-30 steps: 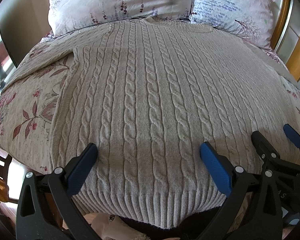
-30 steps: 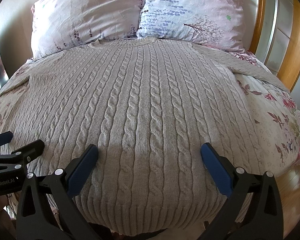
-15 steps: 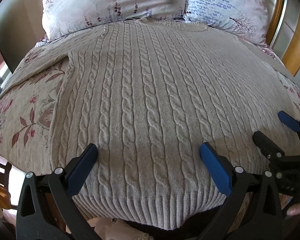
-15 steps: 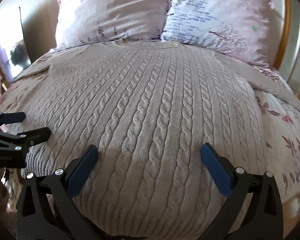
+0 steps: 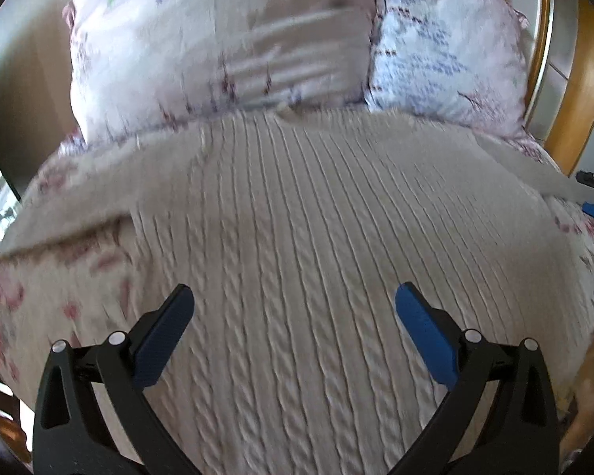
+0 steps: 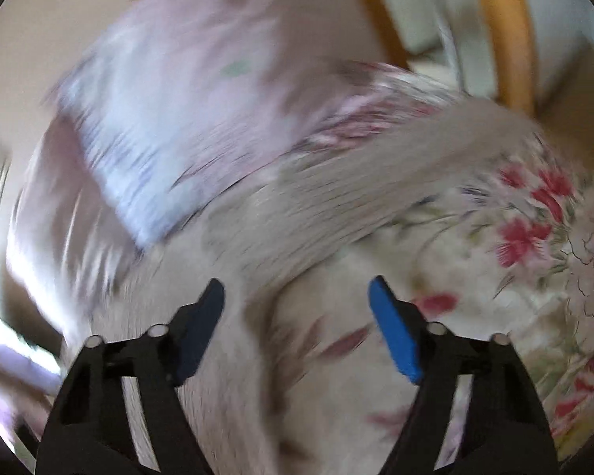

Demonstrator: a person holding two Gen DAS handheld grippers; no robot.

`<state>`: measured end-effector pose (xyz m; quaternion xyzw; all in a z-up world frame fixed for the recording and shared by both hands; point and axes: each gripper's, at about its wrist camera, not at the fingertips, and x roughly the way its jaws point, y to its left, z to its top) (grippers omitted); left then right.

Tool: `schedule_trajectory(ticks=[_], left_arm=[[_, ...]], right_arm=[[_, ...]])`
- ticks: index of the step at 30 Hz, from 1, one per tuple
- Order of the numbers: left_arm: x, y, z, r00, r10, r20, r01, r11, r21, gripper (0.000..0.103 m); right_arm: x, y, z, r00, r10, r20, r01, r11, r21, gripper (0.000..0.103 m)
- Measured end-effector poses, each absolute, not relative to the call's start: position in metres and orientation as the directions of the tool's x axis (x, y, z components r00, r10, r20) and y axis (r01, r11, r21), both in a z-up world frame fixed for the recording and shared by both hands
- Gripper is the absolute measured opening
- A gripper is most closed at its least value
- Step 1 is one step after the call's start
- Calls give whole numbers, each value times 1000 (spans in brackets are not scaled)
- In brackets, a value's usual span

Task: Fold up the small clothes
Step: 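Grasp the sweater sleeve cuff with the right gripper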

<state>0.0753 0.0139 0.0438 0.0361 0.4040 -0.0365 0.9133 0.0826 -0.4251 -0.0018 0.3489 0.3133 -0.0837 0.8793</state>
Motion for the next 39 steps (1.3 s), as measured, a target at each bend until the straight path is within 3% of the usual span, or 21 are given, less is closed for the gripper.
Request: schedule_trajectory(ticks=[3, 8, 14, 19, 24, 28, 34, 36, 39], left_arm=[[90, 12, 49, 676, -33, -736, 103, 993, 50, 101], [116, 9, 52, 658, -64, -751, 115, 993, 16, 101], [127, 3, 57, 709, -53, -703, 122, 991, 48, 101], [143, 10, 52, 685, -112, -720, 119, 992, -41, 101], [153, 21, 42, 655, -169, -736, 106, 986, -132, 101], [152, 31, 43, 680, -204, -704, 102, 977, -185, 101], [154, 45, 46, 711, -244, -660, 80, 960, -270, 101], [155, 49, 45, 704, -257, -662, 67, 952, -299, 101], [154, 55, 43, 697, -271, -664, 52, 943, -330, 101]], right_arm=[[98, -467, -18, 773, 72, -630, 453, 632, 628, 61], [112, -498, -32, 747, 13, -665, 546, 560, 624, 56], [115, -520, -40, 750, -53, -660, 590, 506, 630, 39], [115, -528, -44, 741, -115, -661, 618, 504, 604, 18], [121, -514, -30, 726, -202, -657, 625, 594, 507, 10], [125, -478, 12, 775, -281, -567, 557, 727, 401, 10], [143, -379, 60, 880, -148, -450, 295, 915, 274, 10], [154, -337, 60, 887, -56, -458, 177, 958, 227, 10], [173, -273, 36, 837, 86, -540, 7, 986, 168, 10]])
